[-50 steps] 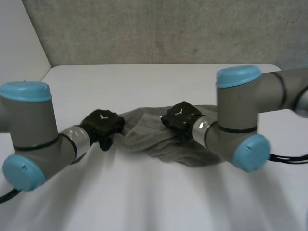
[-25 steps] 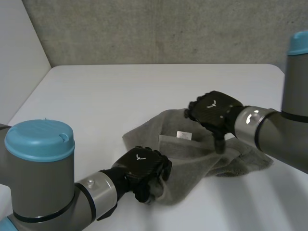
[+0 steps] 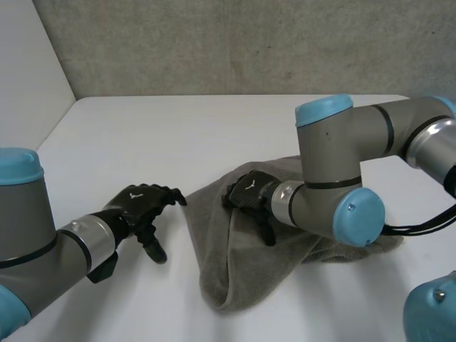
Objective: Fold the towel.
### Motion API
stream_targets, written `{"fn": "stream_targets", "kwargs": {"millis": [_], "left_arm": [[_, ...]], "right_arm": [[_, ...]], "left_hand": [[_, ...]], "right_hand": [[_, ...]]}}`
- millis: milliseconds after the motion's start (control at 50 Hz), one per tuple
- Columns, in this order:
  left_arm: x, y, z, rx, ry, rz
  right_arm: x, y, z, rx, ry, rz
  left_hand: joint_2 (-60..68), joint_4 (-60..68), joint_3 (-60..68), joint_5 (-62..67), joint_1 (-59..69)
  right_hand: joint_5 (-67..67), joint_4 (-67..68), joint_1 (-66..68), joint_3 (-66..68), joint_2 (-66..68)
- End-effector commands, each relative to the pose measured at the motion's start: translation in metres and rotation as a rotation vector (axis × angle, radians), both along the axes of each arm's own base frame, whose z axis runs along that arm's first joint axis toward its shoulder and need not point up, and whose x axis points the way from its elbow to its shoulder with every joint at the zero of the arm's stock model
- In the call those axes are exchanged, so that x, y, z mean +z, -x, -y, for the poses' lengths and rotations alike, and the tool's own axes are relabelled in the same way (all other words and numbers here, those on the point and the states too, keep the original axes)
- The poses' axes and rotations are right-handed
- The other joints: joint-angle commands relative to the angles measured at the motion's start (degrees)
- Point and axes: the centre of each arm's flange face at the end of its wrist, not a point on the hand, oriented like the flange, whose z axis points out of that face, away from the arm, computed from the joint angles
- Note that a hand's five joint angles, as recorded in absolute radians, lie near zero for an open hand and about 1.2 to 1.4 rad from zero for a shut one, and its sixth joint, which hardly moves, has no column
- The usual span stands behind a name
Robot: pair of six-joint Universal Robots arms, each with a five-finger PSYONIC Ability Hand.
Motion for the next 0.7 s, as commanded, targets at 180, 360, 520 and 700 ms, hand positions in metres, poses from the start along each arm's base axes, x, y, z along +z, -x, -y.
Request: {"fn": "stream_targets", "kwargs": {"millis": [180,360,520,700], "left_arm": [[-0.004,0.008,0.006,-0.018,0.041,-0.015],[-0.010,0.038,0.003,-0.111,0.104,-0.041],[-0.022,0.059,0.005,-0.165,0.105,-0.044],[-0.032,0.075,0.010,-0.195,0.104,-0.043]], "right_arm": [[0.008,0.000,0.008,-0.051,0.054,0.005],[0.037,0.027,0.032,-0.219,0.047,0.154],[0.064,0.064,0.054,-0.394,0.066,0.339],[0.084,0.105,0.077,-0.531,0.128,0.447]], "left_hand": [[-6.0,-5.2,-4.4,-13.7,-5.1],[-6.0,-5.2,-4.4,-13.7,-5.1],[-5.8,-5.1,-4.3,-13.5,-5.0],[-5.8,-5.1,-4.3,-13.5,-5.0]], "right_hand": [[66.0,65.1,66.5,66.0,65.6],[66.7,65.8,67.2,66.7,66.3],[66.7,65.8,67.2,66.7,66.3],[66.7,65.8,67.2,66.7,66.3]]}}
